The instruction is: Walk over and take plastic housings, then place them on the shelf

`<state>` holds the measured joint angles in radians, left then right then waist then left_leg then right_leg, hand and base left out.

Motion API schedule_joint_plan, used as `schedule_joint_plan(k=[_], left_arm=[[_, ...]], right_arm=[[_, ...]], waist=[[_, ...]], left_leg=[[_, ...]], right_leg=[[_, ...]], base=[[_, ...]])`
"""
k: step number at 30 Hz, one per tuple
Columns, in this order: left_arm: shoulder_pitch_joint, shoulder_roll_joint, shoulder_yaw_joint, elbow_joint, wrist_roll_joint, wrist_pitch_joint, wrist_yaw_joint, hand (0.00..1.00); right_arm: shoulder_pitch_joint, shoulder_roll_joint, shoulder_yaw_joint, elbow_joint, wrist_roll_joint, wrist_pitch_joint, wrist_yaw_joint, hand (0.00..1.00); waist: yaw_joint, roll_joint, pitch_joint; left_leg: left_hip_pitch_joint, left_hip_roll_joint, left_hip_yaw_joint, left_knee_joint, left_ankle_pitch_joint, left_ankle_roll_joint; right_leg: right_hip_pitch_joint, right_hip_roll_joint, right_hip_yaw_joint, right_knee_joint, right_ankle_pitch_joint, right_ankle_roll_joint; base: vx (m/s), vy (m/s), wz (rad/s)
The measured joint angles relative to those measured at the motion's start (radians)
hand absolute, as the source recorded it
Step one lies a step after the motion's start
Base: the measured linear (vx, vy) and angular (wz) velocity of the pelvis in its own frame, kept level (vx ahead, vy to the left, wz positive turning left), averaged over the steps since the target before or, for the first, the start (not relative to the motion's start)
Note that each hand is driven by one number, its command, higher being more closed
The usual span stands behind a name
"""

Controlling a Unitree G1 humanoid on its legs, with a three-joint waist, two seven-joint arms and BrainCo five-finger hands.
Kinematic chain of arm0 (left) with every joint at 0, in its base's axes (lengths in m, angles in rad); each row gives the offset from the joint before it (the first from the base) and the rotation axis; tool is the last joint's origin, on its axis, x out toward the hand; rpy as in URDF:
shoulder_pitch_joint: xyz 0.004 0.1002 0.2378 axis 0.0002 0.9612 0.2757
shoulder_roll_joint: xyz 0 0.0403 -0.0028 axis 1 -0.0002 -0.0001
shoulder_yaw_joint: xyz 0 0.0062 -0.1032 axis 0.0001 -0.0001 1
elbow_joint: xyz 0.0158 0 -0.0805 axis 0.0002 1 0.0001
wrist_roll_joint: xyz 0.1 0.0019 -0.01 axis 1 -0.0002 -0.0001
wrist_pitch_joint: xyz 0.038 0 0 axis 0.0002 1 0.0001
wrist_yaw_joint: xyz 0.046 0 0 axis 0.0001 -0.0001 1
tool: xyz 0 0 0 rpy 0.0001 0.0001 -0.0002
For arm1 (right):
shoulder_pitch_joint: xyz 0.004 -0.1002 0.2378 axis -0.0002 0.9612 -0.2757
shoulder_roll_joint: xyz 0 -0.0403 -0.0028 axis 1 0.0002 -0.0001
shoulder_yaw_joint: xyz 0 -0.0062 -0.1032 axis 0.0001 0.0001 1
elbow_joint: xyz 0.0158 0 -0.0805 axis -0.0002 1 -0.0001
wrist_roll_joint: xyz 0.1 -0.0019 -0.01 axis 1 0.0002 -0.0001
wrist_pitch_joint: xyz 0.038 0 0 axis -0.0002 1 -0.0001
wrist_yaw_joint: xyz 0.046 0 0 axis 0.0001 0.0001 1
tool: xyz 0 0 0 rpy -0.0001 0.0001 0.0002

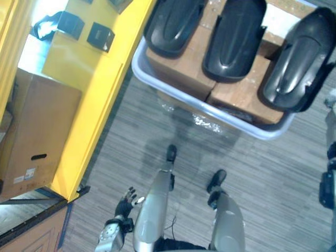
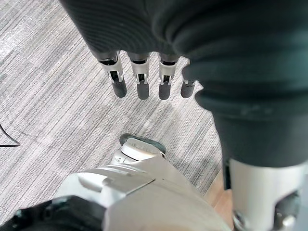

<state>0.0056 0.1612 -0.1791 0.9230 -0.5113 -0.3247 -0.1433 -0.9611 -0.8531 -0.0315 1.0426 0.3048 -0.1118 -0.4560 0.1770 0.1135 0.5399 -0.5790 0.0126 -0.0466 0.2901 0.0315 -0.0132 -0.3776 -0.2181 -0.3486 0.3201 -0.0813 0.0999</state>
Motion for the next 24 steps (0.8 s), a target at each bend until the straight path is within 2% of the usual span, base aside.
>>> schedule_joint_plan(k=[4, 8, 10, 15, 17, 18, 24], left_arm=[[0.000, -0.007, -0.001, 0.001, -0.002, -0.001, -0.017, 0.00], [-0.007, -0.010, -0.036, 0.003, -0.021, -0.001, -0.020, 0.00], [-0.007, -0.012, -0.040, 0.004, -0.031, -0.001, -0.027, 0.00], [-0.007, -0.012, -0.041, 0.004, -0.033, -0.001, -0.028, 0.00], [-0.007, -0.013, -0.042, 0.004, -0.038, -0.002, -0.028, 0.00], [-0.007, -0.013, -0.042, 0.004, -0.038, -0.002, -0.028, 0.00], [-0.007, -0.013, -0.044, 0.005, -0.038, -0.004, -0.028, 0.00]], right_arm=[[-0.012, 0.000, 0.025, 0.001, 0.006, 0.052, 0.007, 0.00], [-0.046, 0.000, 0.042, 0.030, 0.029, 0.107, 0.016, 0.00], [-0.046, 0.000, 0.045, 0.041, 0.040, 0.136, 0.030, 0.00], [-0.049, 0.000, 0.049, 0.040, 0.044, 0.163, 0.065, 0.00], [-0.051, 0.001, 0.066, 0.040, 0.046, 0.190, 0.080, 0.00], [-0.052, 0.001, 0.066, 0.040, 0.049, 0.202, 0.090, 1.00], [-0.065, -0.007, 0.073, 0.045, 0.076, 0.247, 0.134, 1.00]], waist=[[0.005, 0.009, -0.001], [0.015, 0.036, -0.001], [0.029, 0.039, -0.003], [0.032, 0.039, -0.003], [0.036, 0.040, -0.004], [0.036, 0.040, -0.004], [0.037, 0.042, -0.005]], left_leg=[[-0.005, 0.000, -0.003, -0.002, 0.002, -0.001], [-0.006, -0.005, -0.006, -0.003, 0.004, 0.000], [-0.009, -0.005, -0.008, -0.004, 0.005, -0.001], [-0.014, -0.008, -0.015, -0.004, 0.005, -0.002], [-0.016, -0.009, -0.017, -0.004, 0.005, -0.002], [-0.016, -0.009, -0.018, -0.004, 0.005, -0.002], [-0.018, -0.010, -0.024, -0.003, 0.005, -0.002]], right_leg=[[-0.005, 0.000, -0.002, 0.002, -0.001, -0.001], [-0.006, -0.005, -0.005, 0.008, -0.006, 0.001], [-0.010, -0.005, -0.006, 0.009, -0.007, 0.001], [-0.011, -0.006, -0.011, 0.009, -0.007, 0.000], [-0.012, -0.006, -0.012, 0.009, -0.008, 0.000], [-0.013, -0.006, -0.013, 0.009, -0.008, 0.000], [-0.012, -0.006, -0.023, 0.011, -0.013, 0.000]], base=[[0.00, -0.001, 0.01], [0.01, 0.002, 0.03], [0.00, 0.000, 0.00], [0.02, -0.003, 0.04], [0.00, 0.000, 0.00], [0.00, 0.000, 0.00], [0.00, -0.002, 0.01]])
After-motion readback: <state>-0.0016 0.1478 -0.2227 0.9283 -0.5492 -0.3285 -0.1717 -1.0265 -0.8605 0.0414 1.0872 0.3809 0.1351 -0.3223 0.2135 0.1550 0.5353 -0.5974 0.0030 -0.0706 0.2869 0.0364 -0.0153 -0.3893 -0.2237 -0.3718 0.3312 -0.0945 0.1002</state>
